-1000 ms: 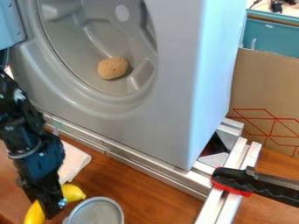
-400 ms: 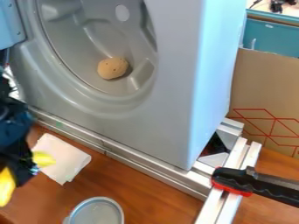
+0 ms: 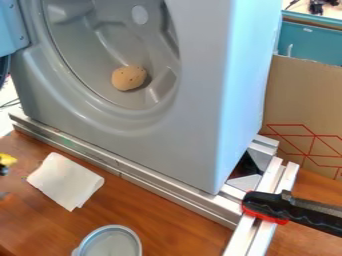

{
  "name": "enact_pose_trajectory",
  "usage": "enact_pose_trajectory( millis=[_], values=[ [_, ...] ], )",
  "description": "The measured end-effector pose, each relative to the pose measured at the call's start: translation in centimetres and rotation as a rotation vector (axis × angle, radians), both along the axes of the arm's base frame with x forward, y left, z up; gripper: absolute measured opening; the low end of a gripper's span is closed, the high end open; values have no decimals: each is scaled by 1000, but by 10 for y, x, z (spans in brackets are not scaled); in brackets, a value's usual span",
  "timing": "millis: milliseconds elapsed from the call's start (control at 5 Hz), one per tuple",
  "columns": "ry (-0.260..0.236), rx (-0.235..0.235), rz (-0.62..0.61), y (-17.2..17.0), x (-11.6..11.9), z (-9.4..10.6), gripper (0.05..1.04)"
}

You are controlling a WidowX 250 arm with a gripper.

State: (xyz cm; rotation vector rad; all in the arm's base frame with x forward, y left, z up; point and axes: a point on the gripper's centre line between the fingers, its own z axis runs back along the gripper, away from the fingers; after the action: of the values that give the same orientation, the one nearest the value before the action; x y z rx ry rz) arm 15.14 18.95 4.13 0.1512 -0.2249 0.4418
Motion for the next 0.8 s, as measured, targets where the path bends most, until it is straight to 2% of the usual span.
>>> enact_pose_trajectory(
  millis=[200,600,800],
  values=[
    [-61,-1,247,15,-6,-5,521],
    [-78,-63,503,12,-11,-31,520],
    [-64,-92,589,4,-5,-41,520]
  ],
)
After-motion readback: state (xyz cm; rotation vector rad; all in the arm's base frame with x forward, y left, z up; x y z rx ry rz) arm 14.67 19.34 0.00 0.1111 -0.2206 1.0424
